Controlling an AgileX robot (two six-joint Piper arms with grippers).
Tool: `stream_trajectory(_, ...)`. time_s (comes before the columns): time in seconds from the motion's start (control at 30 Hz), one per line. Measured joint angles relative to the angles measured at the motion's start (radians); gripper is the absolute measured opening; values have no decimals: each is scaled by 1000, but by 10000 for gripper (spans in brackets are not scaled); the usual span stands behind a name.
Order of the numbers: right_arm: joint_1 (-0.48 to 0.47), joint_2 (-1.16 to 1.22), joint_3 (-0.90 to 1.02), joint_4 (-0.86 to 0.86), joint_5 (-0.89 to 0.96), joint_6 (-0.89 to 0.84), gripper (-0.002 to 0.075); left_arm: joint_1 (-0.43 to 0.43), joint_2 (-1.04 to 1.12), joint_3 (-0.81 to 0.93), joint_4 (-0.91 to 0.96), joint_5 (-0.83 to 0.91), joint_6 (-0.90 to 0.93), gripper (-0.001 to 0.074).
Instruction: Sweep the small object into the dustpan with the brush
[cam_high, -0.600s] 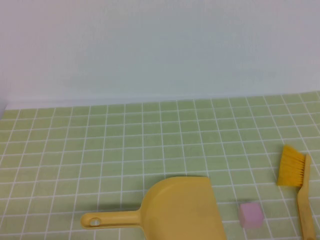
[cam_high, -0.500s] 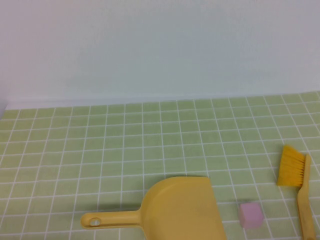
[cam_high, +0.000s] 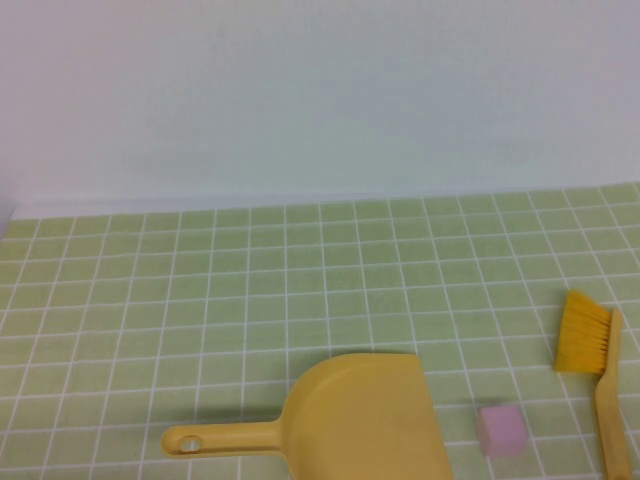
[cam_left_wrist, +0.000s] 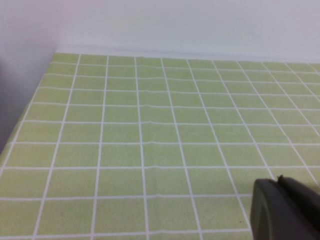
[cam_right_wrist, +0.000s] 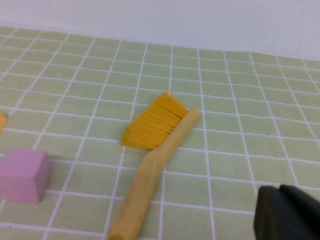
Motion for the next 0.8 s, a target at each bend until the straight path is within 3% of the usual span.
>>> stream_trajectory(0.8,0,0,0,-35,0,0,-2,0,0,0,0,0,0,0)
